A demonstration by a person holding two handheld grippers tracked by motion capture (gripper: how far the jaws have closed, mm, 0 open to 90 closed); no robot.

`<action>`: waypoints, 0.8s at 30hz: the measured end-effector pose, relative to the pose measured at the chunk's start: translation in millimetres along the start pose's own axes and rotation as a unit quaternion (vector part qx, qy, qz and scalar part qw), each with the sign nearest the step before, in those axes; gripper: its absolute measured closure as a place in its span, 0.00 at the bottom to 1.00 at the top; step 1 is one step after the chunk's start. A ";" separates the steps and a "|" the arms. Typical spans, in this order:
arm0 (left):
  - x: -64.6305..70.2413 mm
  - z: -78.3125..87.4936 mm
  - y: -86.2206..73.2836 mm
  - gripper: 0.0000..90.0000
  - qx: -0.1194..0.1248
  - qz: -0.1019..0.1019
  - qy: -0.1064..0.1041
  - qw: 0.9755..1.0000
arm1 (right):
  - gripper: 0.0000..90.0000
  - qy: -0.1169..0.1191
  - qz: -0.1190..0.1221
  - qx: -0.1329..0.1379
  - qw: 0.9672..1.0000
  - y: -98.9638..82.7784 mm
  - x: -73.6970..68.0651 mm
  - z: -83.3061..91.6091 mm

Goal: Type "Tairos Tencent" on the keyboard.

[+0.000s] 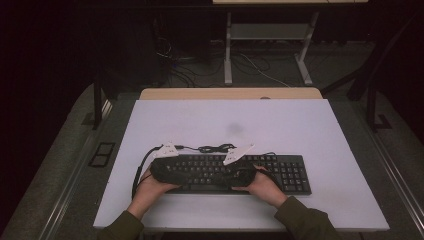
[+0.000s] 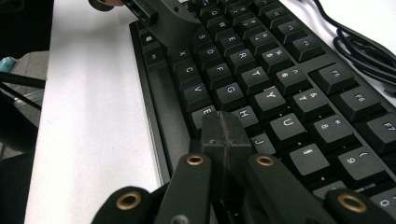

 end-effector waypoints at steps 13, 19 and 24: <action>0.1 1.3 -0.4 0.26 0.000 0.000 0.000 1.000 | 0.87 0.004 -0.012 0.026 1.000 5.5 4.1 8.0; 2.1 3.0 -1.0 0.31 0.001 0.002 -0.006 1.000 | 0.69 -0.007 -0.028 0.041 0.999 7.4 12.8 15.3; 4.0 3.9 -1.9 0.37 -0.002 0.000 -0.011 1.000 | 0.59 -0.017 -0.036 0.053 0.998 8.1 21.0 20.3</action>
Point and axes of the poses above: each handheld gripper's, and its own axes: z roughly backward along the jaws, y roughly out of its top, x roughly to its right, the point moved 9 cm from there along -z, roughly forward along the jaws, and after that the axes turned 5 degrees about -y, right-handed, at the moved point
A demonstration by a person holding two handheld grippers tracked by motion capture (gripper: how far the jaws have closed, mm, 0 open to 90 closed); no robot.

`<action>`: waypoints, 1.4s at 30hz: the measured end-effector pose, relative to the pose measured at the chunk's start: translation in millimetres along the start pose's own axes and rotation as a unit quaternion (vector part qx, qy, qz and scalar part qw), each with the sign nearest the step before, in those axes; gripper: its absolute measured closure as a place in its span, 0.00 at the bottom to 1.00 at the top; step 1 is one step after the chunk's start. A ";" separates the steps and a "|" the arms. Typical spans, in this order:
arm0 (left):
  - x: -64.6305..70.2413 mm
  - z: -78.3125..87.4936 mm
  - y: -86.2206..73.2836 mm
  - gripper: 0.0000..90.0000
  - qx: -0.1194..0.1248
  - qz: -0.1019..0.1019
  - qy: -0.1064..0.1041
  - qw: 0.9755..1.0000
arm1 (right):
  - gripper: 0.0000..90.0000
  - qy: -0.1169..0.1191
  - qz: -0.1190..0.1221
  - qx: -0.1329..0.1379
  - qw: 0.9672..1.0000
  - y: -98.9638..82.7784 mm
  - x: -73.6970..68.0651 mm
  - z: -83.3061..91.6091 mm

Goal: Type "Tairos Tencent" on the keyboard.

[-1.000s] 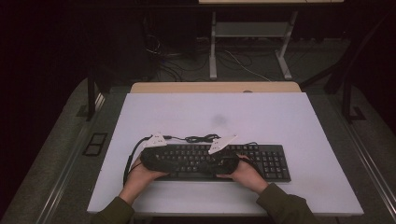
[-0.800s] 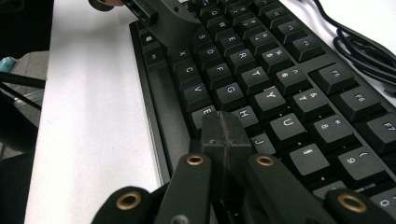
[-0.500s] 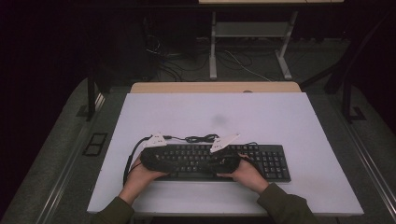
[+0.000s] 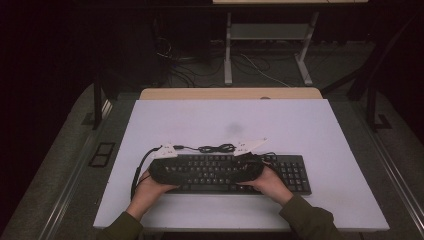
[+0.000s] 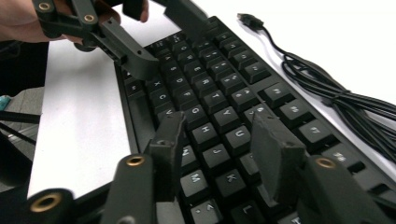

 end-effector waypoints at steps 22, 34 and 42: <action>14.2 0.9 -5.7 0.96 -0.028 -0.016 -0.043 0.999 | 0.40 -0.021 -0.015 0.012 1.000 -1.0 14.2 5.2; 16.2 -5.6 -14.1 0.99 -0.060 -0.022 -0.052 0.997 | 0.38 -0.024 -0.016 0.015 0.999 -0.1 15.9 6.7; 16.9 -8.3 -15.9 0.99 -0.066 -0.022 -0.053 0.996 | 0.38 -0.024 -0.016 0.016 0.999 0.0 16.3 6.9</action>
Point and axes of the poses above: each handheld gripper's, and its own axes: z roughly backward along the jaws, y roughly out of its top, x roughly to its right, the point moved 9 cm from there along -z, roughly forward along the jaws, and after that the axes turned 5 degrees about -y, right-handed, at the moved point
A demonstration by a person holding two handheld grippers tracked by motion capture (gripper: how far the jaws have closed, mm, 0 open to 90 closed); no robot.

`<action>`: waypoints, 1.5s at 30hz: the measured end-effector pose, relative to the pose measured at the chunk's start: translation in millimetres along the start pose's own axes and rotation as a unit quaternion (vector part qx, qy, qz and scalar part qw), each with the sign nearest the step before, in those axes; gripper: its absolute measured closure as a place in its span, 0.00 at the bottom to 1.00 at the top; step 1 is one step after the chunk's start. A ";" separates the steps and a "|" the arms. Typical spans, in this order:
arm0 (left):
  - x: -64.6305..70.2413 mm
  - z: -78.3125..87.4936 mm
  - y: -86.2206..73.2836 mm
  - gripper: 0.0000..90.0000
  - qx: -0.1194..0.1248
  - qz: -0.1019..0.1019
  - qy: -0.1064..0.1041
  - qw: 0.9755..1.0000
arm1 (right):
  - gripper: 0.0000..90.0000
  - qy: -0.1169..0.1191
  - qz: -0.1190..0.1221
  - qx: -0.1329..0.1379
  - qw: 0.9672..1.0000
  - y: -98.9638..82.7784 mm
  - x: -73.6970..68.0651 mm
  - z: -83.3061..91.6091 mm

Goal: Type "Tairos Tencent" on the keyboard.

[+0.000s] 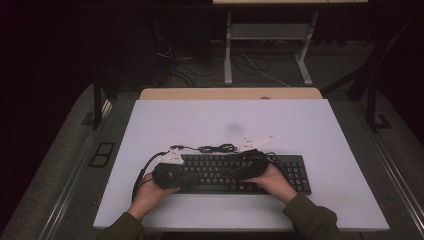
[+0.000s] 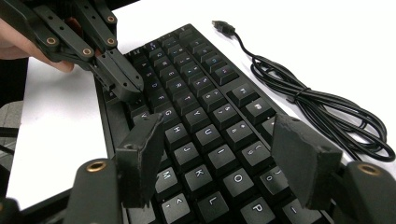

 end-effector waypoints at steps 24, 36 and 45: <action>-1.1 -0.9 1.2 0.99 -0.005 -0.012 0.011 1.000 | 0.38 -0.001 -0.001 0.000 1.000 0.5 0.0 0.3; -2.7 6.9 6.3 0.99 0.011 -0.008 0.017 1.000 | 0.38 -0.001 0.000 0.001 1.000 0.8 -0.1 0.8; -7.8 11.3 10.4 0.99 0.023 -0.003 0.026 0.999 | 0.38 -0.001 -0.001 0.001 1.000 1.1 0.3 0.9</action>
Point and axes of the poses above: each handheld gripper's, and its own axes: z roughly backward along the jaws, y roughly out of its top, x roughly to its right, the point moved 9 cm from there along -z, roughly forward along the jaws, and after that the axes turned 5 degrees about -y, right-handed, at the moved point
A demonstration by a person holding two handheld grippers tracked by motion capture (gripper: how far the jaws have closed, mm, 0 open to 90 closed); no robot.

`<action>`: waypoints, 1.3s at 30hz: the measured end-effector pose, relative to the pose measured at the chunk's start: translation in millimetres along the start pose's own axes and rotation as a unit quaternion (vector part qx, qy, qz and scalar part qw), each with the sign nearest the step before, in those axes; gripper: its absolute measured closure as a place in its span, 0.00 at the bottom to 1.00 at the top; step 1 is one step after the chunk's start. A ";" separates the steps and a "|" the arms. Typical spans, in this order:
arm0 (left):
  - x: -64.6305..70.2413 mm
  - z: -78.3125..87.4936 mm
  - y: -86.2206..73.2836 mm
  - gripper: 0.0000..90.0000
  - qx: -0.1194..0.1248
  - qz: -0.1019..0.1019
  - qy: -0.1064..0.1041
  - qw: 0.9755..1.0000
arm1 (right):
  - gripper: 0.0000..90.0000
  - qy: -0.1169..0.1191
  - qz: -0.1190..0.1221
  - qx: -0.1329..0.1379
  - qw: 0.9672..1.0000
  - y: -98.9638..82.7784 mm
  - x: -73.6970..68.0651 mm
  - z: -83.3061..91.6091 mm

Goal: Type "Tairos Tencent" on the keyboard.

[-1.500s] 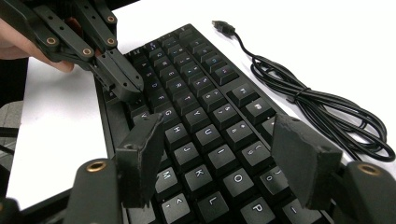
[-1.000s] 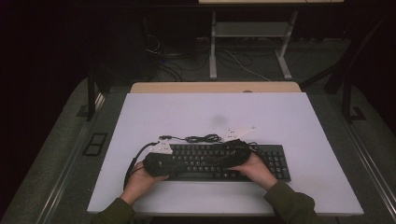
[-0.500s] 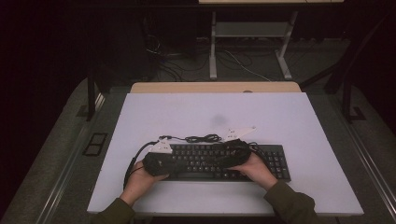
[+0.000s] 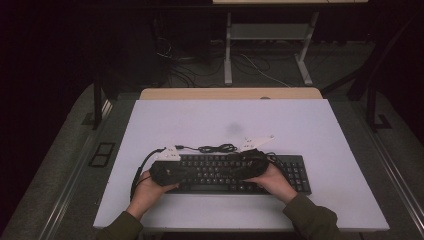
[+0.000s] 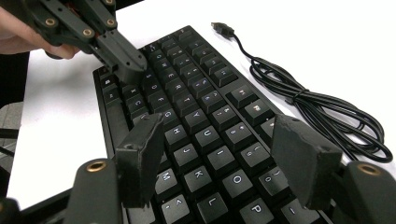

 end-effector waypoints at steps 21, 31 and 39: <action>-22.6 1.2 7.1 0.99 0.022 0.015 0.028 0.999 | 0.38 0.000 -0.002 0.000 1.000 -0.5 0.2 -1.0; -27.5 -6.9 2.6 0.99 0.009 0.019 0.030 0.999 | 0.38 0.001 -0.002 0.000 1.000 -0.8 0.0 -1.4; -28.4 -10.5 -1.5 0.99 0.000 0.022 0.028 0.999 | 0.38 0.000 -0.003 0.000 1.000 -0.6 0.1 -1.2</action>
Point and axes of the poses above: each handheld gripper's, and its own axes: z roughly backward along the jaws, y roughly out of its top, x roughly to its right, the point moved 9 cm from there along -z, roughly forward along the jaws, and after that the axes turned 5 degrees about -y, right-handed, at the moved point
